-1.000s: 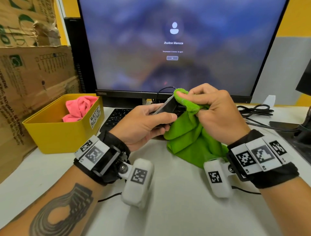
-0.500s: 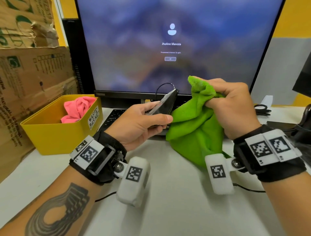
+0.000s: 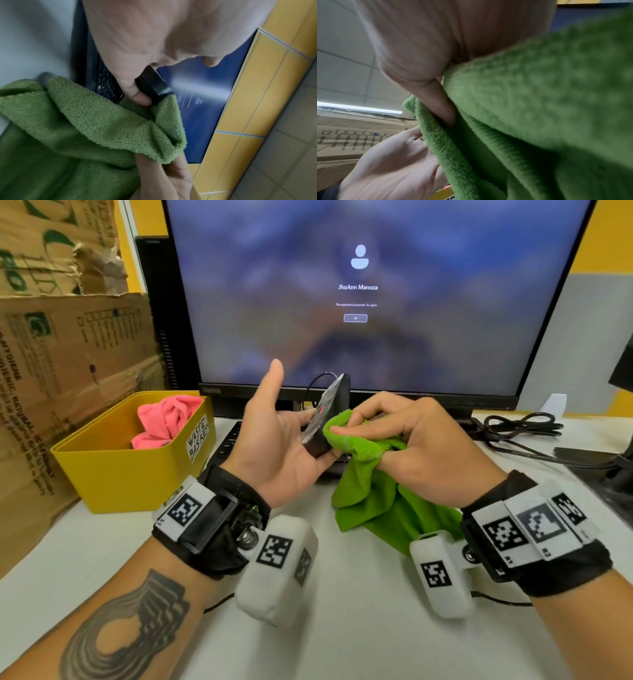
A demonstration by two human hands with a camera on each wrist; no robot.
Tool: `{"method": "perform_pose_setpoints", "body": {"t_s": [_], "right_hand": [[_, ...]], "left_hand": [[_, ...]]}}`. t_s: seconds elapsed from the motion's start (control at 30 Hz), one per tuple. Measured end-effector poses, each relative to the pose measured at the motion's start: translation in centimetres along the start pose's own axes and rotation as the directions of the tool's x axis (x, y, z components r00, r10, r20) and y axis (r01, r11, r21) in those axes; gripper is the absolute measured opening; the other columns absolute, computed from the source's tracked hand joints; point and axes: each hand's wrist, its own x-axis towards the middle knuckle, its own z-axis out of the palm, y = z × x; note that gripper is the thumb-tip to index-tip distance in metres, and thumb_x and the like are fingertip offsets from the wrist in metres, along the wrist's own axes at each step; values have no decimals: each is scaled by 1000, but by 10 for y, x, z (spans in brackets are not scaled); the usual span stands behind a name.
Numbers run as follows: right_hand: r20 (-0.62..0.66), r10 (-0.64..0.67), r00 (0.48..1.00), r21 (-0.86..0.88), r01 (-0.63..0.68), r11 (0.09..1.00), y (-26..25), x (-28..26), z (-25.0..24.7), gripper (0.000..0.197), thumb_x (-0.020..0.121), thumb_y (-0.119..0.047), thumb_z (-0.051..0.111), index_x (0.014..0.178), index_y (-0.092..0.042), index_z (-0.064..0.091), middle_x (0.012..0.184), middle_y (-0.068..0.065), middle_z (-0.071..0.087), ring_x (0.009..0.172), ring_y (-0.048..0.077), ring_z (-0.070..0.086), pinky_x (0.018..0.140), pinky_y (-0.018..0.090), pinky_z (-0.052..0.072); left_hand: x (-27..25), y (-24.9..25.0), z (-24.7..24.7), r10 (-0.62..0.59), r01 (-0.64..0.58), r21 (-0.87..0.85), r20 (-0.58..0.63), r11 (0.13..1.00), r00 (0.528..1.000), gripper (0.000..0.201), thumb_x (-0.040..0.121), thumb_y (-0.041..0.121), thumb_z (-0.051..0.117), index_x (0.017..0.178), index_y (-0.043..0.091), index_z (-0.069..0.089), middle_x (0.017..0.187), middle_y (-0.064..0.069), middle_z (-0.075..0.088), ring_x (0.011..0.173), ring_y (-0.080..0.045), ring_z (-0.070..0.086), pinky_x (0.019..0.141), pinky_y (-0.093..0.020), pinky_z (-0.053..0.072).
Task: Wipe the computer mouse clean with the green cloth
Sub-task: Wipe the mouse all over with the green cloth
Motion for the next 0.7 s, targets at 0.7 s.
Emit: {"method": "perform_pose_setpoints", "body": {"t_s": [0.7], "right_hand": [[-63, 45, 997, -54, -48, 997, 4, 0, -13, 31, 86, 4, 75, 108, -18, 80, 99, -12, 71, 98, 3, 68, 86, 11, 48]], "left_hand": [[10, 2, -11, -29, 28, -47, -11, 998, 1000, 101, 94, 81, 32, 145, -5, 48, 136, -31, 64, 126, -50, 62, 111, -68, 40]]}}
